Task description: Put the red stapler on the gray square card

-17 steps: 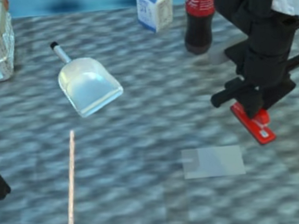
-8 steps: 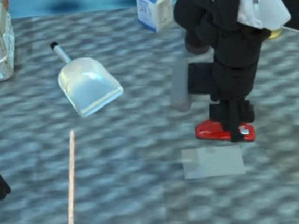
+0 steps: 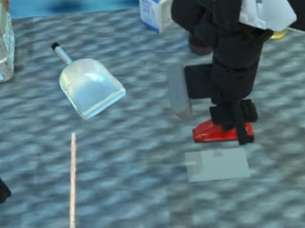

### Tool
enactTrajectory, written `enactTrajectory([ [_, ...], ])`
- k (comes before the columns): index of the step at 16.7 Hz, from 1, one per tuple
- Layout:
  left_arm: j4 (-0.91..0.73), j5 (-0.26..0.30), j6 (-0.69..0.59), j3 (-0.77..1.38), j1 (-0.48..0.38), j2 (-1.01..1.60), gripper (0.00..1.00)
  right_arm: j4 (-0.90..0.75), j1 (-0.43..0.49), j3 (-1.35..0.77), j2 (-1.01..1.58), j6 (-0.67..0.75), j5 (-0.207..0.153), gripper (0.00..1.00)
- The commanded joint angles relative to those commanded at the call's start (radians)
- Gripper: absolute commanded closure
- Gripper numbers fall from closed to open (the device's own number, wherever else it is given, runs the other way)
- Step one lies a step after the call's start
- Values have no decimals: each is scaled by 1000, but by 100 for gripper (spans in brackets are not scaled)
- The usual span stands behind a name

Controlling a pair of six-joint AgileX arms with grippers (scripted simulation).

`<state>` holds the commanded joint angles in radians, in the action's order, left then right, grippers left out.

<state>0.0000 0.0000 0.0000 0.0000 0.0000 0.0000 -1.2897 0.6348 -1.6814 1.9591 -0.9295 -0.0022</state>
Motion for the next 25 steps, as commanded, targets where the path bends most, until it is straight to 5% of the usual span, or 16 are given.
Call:
enactTrajectory([
  [12,0,0,0,0,0,0,0,356,4,270,83,7,0,100],
  [17,0,0,0,0,0,0,0,368,5,281,87,6,1,100],
  [25,0,0,0,0,0,0,0,368,5,281,87,6,1,40],
])
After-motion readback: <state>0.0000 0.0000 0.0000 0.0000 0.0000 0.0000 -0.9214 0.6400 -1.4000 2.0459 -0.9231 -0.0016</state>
